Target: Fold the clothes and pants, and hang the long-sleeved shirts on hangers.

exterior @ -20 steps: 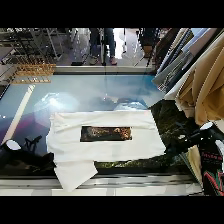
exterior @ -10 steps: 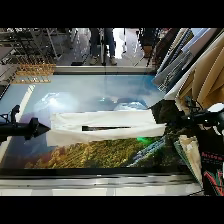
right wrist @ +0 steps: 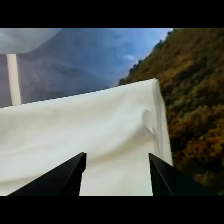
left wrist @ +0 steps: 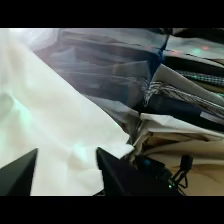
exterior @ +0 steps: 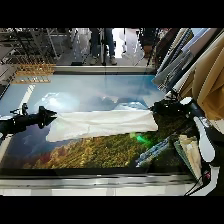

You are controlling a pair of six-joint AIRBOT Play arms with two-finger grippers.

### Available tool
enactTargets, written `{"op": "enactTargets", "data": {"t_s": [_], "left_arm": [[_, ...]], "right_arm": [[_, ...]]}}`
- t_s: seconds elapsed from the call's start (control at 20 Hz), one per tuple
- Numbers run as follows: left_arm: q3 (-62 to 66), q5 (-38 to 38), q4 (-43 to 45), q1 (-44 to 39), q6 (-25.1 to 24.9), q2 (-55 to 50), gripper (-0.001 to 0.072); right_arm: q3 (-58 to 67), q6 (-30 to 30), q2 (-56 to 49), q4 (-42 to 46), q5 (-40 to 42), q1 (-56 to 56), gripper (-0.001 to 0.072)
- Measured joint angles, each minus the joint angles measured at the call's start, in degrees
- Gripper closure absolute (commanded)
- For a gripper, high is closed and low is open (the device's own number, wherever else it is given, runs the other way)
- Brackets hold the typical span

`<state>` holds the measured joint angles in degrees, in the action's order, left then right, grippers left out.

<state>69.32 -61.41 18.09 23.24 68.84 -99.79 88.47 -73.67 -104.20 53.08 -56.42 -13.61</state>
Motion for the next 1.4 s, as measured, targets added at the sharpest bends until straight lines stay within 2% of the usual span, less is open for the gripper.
{"op": "enactTargets", "data": {"t_s": [0.2,0.25,0.4,0.45,0.5,0.55,0.6,0.65,0.7,0.75,0.85,1.1,1.2,1.3,1.4], "left_arm": [[0.6,-2.9,-1.0,0.5,-4.9,0.7,0.0251],[0.7,-3.5,-1.2,0.4,-6.8,1.5,0.0304],[0.8,-4.4,0.9,-0.8,-12.6,3.7,0.0322],[0.8,-4.7,2.2,-1.6,-14.1,4.2,0.0409],[0.8,-5.0,3.8,-2.4,-15.1,4.6,0.0453],[0.8,-5.0,5.5,-3.2,-15.9,4.9,0.0528],[0.8,-5.1,7.3,-4.3,-16.5,5.1,0.0619],[0.8,-5.1,8.9,-5.4,-17.0,5.3,0.0689],[0.8,-5.0,10.6,-6.6,-17.5,5.4,0.0703],[0.8,-4.9,11.9,-7.9,-17.6,5.5,0.0703],[0.8,-4.5,15.7,-10.3,-16.5,5.6,0.0703],[0.8,-3.8,32.9,-15.8,-5.1,5.4,0.0703],[0.8,-3.5,36.8,-19.0,-2.3,4.4,0.0703],[0.8,-1.5,39.1,-22.5,-0.7,2.7,0.0703],[1.0,0.5,40.0,-25.3,0.3,1.8,0.0703]], "right_arm": [[1.9,-2.3,-2.1,3.5,-5.8,-3.3,0.0248],[2.1,-2.4,-2.5,3.9,-7.4,-3.9,0.024],[2.4,-1.7,-4.4,2.9,-11.4,-4.9,0.0217],[2.5,-1.2,-5.1,2.0,-11.9,-5.0,0.0213],[2.6,-0.8,-5.9,0.9,-12.6,-4.9,0.0213],[2.7,-0.4,-6.6,-0.3,-12.9,-4.7,0.022],[2.8,0.0,-7.4,-2.1,-13.5,-4.4,0.0307],[2.9,0.8,-8.4,-3.2,-14.0,-3.8,0.0507],[3.1,1.5,-9.4,-4.3,-15.1,-3.1,0.0696],[3.5,2.1,-10.1,-5.1,-16.1,-2.6,0.0699],[4.7,2.8,-9.8,-2.8,-17.9,-1.8,0.07],[6.0,-5.4,3.4,23.4,-20.4,-1.8,0.0701],[6.2,-7.4,9.4,28.8,-20.9,-2.2,0.07],[6.3,-8.5,13.8,27.4,-22.7,-0.7,0.07],[6.3,-9.7,17.0,22.3,-22.6,3.2,0.07]]}}
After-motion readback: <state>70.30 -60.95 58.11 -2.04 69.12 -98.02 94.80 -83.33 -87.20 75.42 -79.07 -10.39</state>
